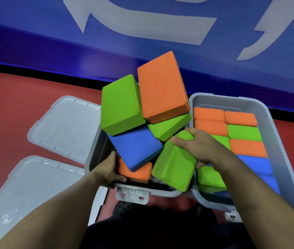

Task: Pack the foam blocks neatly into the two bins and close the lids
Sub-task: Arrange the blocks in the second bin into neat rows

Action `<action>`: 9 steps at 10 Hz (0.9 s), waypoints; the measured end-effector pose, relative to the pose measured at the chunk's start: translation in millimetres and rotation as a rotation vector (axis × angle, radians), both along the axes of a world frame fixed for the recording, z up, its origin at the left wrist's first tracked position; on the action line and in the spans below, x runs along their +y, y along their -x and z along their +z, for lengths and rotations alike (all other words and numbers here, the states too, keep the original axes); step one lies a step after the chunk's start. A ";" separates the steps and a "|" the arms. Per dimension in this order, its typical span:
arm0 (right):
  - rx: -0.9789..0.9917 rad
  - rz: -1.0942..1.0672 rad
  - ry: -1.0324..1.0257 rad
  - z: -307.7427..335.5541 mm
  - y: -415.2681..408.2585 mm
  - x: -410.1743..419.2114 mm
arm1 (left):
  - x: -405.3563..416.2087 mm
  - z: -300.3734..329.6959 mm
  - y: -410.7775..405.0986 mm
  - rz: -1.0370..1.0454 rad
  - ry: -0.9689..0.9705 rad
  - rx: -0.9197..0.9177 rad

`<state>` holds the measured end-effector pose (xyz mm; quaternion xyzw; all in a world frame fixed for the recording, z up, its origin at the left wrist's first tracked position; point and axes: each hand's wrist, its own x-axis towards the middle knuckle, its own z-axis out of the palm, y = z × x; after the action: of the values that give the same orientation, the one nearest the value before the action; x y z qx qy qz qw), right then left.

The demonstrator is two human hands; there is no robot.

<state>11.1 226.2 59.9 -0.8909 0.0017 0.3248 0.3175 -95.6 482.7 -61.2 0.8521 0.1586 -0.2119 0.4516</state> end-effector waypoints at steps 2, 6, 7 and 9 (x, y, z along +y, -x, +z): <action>0.014 0.023 -0.029 -2.9 2.3 7.0 | 39.8 -72.6 5.7 -0.047 -0.081 0.110; -0.006 0.072 -0.007 -15.5 -2.4 9.6 | 43.6 -71.1 -1.0 -0.003 0.020 0.215; 0.012 0.049 -0.010 -15.6 -3.2 10.1 | 47.0 -69.0 -5.4 -0.030 -0.058 0.215; 0.065 0.051 0.007 -14.0 1.5 15.4 | 50.4 -60.2 -12.3 -0.109 -0.208 0.216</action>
<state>9.6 241.6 45.9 -0.8807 -0.0095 0.3617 0.3058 -83.3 533.1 -121.4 0.8738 0.1811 -0.3089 0.3289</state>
